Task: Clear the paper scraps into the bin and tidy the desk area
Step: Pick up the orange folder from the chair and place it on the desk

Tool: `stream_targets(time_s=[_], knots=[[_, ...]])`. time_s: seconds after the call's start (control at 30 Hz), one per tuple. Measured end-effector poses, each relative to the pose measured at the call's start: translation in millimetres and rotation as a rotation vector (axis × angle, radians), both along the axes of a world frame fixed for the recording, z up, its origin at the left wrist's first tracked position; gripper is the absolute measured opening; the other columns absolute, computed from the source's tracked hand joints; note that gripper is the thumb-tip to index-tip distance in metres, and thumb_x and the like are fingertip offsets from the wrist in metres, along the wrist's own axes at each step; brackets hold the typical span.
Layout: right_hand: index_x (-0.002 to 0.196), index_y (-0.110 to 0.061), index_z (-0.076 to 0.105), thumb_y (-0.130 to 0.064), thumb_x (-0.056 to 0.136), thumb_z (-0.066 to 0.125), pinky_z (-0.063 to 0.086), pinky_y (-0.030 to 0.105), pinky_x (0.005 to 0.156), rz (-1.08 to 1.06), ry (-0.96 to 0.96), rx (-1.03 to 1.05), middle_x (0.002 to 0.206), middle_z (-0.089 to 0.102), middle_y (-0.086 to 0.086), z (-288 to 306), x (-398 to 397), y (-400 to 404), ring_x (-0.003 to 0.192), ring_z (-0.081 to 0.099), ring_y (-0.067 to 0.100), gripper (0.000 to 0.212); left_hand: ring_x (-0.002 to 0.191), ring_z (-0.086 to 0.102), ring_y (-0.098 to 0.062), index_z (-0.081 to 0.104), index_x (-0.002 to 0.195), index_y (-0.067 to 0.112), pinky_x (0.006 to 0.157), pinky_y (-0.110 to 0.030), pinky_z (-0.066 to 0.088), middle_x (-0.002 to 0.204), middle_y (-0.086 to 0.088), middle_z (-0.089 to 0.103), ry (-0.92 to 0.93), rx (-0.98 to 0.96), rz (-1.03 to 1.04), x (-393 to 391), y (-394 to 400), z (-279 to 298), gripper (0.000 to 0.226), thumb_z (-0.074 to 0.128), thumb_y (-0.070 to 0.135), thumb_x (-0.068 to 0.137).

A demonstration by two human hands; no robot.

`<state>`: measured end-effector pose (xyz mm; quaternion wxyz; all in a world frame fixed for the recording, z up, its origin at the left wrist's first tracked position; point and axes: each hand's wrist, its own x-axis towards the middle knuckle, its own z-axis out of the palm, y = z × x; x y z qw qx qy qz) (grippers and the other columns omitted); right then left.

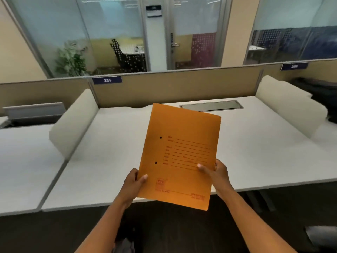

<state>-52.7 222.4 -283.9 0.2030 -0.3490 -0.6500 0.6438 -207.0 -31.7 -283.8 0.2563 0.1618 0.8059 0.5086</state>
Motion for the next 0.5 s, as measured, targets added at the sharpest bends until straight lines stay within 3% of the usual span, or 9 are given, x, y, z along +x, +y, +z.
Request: stream_targets(time_s=[0.3, 0.5], knots=[[0.128, -0.026, 0.052, -0.040, 0.081, 0.074, 0.053, 0.048, 0.095, 0.197, -0.021, 0.095, 0.126, 0.062, -0.004, 24.6, -79.2, -83.6, 0.111, 0.062, 0.023, 0.054, 0.107, 0.064, -0.026, 0.049, 0.117, 0.021, 0.093, -0.051, 0.054, 0.121, -0.002, 0.061, -0.028, 0.148, 0.172, -39.1, -109.6, 5.7, 0.030, 0.056, 0.039, 0.094], [0.127, -0.026, 0.052, -0.043, 0.081, 0.073, 0.054, 0.045, 0.095, 0.305, -0.042, 0.125, 0.127, 0.061, -0.004, 36.2, -105.6, -108.7, 0.110, 0.062, 0.023, 0.053, 0.106, 0.065, -0.025, 0.050, 0.117, 0.024, 0.086, -0.043, 0.057, 0.120, -0.001, 0.062, -0.020, 0.241, 0.258, -47.4, -139.3, 13.3, 0.030, 0.056, 0.041, 0.093]])
